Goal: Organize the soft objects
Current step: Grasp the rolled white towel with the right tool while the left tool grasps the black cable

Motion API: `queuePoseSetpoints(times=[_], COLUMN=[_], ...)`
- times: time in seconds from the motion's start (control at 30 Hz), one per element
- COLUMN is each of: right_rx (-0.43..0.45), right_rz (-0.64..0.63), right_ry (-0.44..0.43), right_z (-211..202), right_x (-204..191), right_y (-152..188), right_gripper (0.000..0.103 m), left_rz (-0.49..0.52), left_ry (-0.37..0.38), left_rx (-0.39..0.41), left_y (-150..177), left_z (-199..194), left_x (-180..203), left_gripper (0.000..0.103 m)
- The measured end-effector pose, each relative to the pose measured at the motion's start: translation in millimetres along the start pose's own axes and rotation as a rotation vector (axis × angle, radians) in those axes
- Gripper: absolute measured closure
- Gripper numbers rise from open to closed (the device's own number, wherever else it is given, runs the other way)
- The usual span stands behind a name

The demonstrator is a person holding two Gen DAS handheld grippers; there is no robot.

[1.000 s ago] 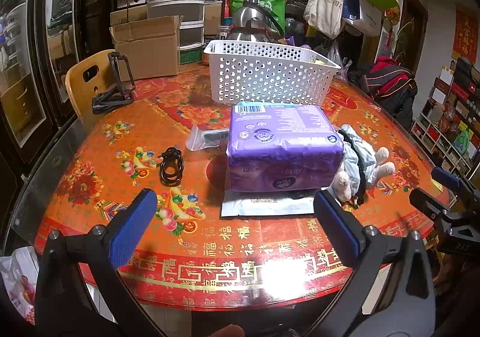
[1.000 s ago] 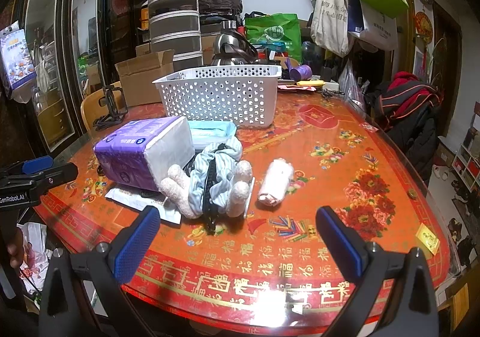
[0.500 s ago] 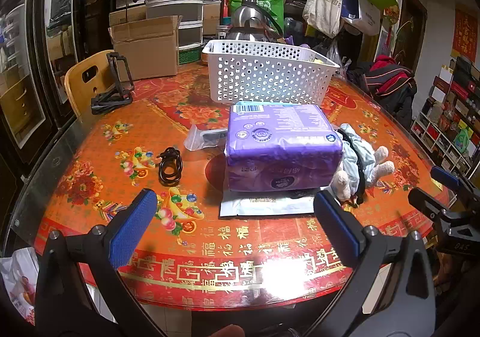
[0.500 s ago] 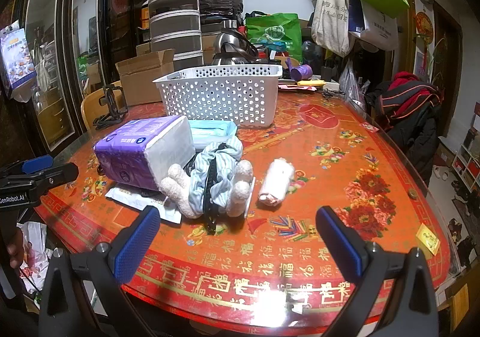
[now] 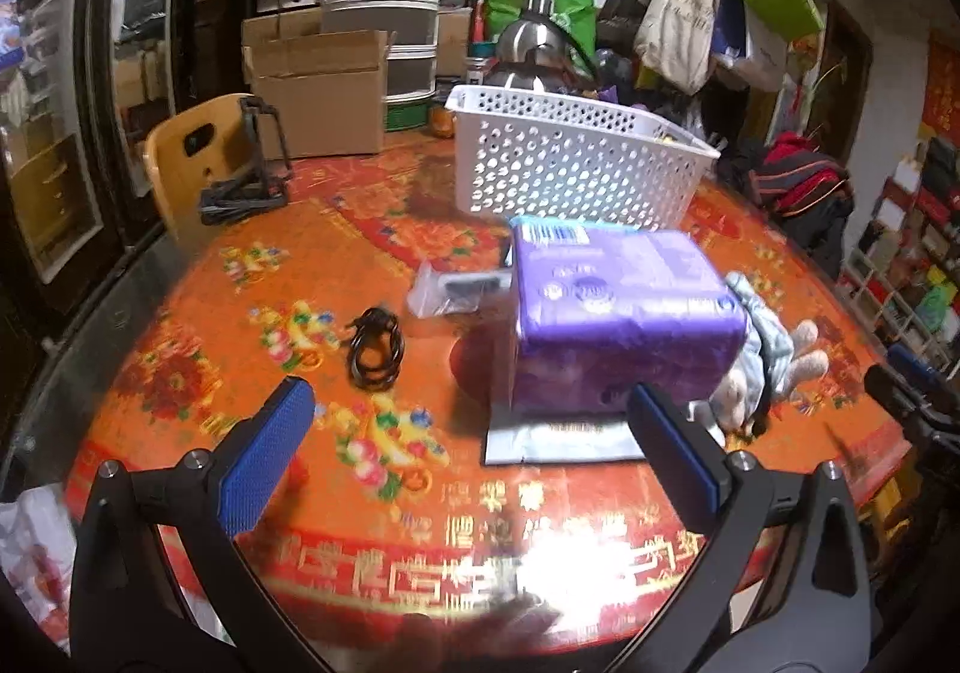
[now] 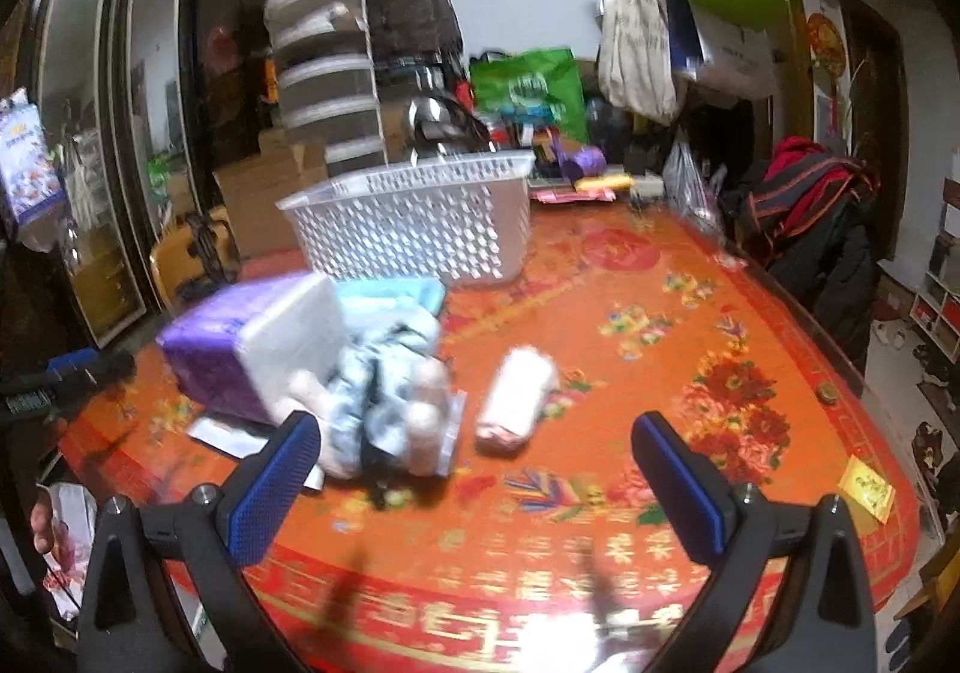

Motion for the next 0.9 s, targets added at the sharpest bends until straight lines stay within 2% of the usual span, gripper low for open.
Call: queuePoseSetpoints(times=[0.07,0.1,0.2,0.23,0.3,0.37,0.4,0.43,0.5,0.6,0.9], right_rx=[-0.059,-0.094,-0.161,-0.168,-0.169,-0.189,-0.191,-0.201,-0.22,-0.25,-0.298], right_rz=[0.01,0.037,0.115,0.118,0.108,0.118,0.122,0.115,0.1,0.072,0.051], right_ry=[0.065,0.092,0.016,0.027,0.045,0.025,0.022,0.024,0.017,0.01,-0.006], right_z=[14.2,22.6,43.3,48.0,55.3,64.7,68.0,73.4,81.9,98.5,122.4], right_x=[9.4,16.1,33.8,36.4,38.8,41.7,42.4,42.4,38.0,28.2,22.3], right_y=[-2.6,-3.8,-6.2,-6.7,-9.8,-13.4,-15.2,-17.3,-21.2,-27.1,-31.5], right_gripper=[0.0,0.0,0.0,0.001,0.008,0.019,0.023,0.031,0.034,0.039,0.043], left_rz=[-0.049,-0.056,-0.014,-0.009,-0.036,-0.065,-0.069,-0.065,-0.055,-0.052,-0.045], left_ry=[0.071,0.08,0.01,-0.002,0.029,0.04,0.031,0.02,-0.016,-0.014,-0.037], left_rx=[-0.004,-0.022,-0.082,-0.1,-0.123,-0.125,-0.122,-0.123,-0.137,-0.163,-0.232], left_y=[-5.0,-6.1,-8.7,-9.1,-10.4,-12.3,-14.2,-15.4,-18.6,-20.7,-21.6], left_z=[8.6,14.8,35.9,42.6,53.1,59.0,61.9,64.7,76.2,90.6,126.8], left_x=[-13.0,-16.8,-27.5,-32.7,-47.4,-60.7,-66.6,-70.2,-78.3,-84.8,-97.0], left_gripper=[0.0,0.0,0.0,0.0,0.0,0.0,0.0,0.0,0.001,0.008,0.03])
Point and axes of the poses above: each gripper's, at about its wrist camera, not at the fingertips, and z roughly the way its jaws point, x to its right, y to its underside, the point moved 1 cm from there along z, roughly the way its jaws point, and after that the axes turned 5 degrees about y, right-handed, at the moved point
